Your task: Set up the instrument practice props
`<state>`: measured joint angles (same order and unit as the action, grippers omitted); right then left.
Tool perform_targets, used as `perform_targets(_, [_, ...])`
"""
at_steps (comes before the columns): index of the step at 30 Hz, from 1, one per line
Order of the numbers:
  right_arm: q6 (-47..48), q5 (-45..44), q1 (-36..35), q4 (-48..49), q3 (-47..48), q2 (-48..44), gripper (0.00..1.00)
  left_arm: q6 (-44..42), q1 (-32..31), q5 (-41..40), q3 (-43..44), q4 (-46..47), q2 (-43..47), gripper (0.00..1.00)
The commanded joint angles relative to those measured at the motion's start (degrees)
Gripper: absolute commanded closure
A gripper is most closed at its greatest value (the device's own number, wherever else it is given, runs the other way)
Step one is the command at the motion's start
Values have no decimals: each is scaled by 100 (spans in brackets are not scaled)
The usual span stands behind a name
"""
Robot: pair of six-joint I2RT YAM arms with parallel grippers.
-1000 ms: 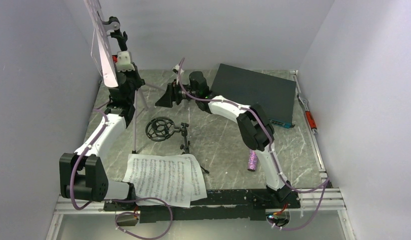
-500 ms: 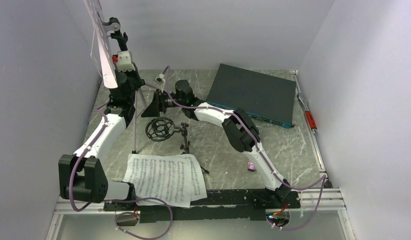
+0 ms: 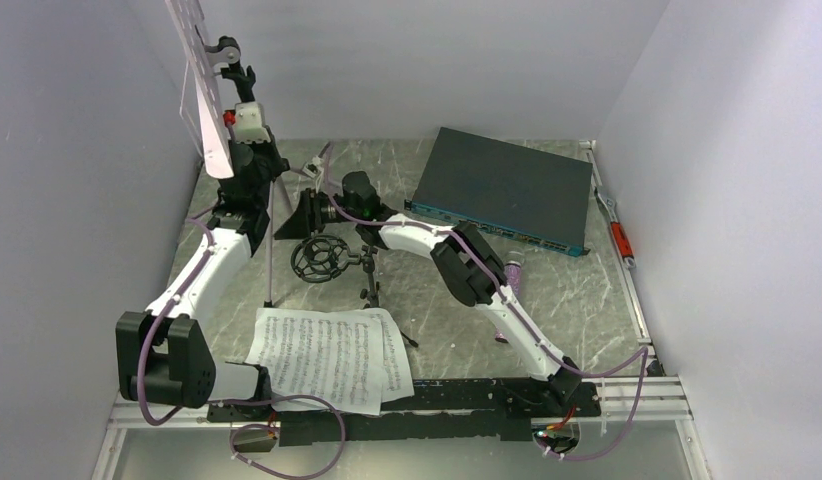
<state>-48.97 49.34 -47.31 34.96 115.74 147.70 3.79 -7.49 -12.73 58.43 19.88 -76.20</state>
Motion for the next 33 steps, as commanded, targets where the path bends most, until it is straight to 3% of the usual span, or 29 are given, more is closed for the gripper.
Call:
perform_targets(1, [-402, 0, -110, 1024, 287, 153, 36, 165, -34, 229, 174, 24, 325, 97])
perform_targets(17, [-650, 3, -179, 1982, 911, 653, 42, 106, -34, 565, 253, -190, 455, 97])
perform_targets(20, [-654, -51, -176, 2063, 846, 631, 60, 149, -34, 482, 291, -239, 451, 97])
perform_targets(24, [-526, -31, -176, 1855, 806, 541, 99, 127, -34, 422, 219, -146, 467, 97])
perform_targets(33, [-458, -204, -50, 1284, -427, -362, 100, 49, -34, -860, 332, -314, 411, 97])
